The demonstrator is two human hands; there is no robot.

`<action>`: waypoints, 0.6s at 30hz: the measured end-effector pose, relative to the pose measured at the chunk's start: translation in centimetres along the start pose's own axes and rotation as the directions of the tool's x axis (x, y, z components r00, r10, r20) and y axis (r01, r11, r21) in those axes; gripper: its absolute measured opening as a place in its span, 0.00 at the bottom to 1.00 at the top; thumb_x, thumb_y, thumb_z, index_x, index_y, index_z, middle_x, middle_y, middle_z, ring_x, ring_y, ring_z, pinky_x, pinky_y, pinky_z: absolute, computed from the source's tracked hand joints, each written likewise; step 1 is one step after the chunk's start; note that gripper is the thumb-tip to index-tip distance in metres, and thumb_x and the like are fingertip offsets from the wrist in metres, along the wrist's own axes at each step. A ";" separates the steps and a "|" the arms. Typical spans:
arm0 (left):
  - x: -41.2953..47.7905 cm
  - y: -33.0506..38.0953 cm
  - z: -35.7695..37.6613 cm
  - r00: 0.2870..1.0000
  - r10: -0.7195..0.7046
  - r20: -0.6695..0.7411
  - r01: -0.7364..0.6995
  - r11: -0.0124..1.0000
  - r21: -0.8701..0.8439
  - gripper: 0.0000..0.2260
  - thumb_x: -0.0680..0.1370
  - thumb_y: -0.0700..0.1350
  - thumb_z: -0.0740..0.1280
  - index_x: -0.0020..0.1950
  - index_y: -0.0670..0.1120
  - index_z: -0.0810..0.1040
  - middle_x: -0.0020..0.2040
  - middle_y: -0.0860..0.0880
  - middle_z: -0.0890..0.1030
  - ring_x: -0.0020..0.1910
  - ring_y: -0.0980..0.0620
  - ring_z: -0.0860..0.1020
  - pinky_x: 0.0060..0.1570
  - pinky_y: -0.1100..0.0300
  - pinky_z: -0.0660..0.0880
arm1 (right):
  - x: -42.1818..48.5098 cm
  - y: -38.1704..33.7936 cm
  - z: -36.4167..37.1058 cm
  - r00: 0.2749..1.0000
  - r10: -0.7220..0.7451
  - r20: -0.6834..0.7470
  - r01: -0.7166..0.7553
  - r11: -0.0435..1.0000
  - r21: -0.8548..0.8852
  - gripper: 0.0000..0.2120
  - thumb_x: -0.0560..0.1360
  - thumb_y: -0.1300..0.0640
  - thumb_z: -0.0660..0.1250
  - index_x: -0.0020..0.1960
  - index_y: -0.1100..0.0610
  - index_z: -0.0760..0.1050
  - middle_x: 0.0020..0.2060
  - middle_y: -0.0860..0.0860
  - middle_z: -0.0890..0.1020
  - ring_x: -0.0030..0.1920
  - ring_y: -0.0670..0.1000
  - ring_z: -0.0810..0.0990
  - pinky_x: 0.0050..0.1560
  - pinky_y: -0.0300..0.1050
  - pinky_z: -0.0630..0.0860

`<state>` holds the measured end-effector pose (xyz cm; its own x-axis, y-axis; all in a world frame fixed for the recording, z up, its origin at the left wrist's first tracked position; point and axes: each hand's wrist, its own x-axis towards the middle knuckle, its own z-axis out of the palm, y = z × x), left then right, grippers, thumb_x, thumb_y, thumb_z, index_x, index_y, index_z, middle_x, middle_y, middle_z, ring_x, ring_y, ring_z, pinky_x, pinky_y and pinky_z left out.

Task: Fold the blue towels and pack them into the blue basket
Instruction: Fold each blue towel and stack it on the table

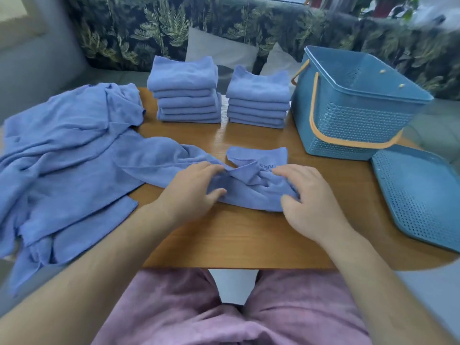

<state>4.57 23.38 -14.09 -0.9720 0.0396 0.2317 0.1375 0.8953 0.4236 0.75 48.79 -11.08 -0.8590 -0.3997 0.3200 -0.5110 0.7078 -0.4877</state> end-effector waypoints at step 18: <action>-0.8 -4.7 -1.0 0.983 -0.078 -0.167 0.103 0.984 0.145 0.14 0.78 0.53 0.68 0.63 0.51 0.78 0.53 0.51 0.76 0.59 0.46 0.72 0.59 0.54 0.60 | 4.3 -5.0 3.7 0.993 0.010 0.122 0.015 0.979 -0.203 0.03 0.78 0.53 0.68 0.47 0.46 0.76 0.46 0.42 0.77 0.54 0.50 0.77 0.61 0.48 0.64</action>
<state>4.87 18.73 -15.34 -0.9341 -0.1055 0.3411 0.0075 0.9494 0.3140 -0.50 41.36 -10.26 -0.8615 -0.4605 0.2140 -0.5069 0.8052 -0.3077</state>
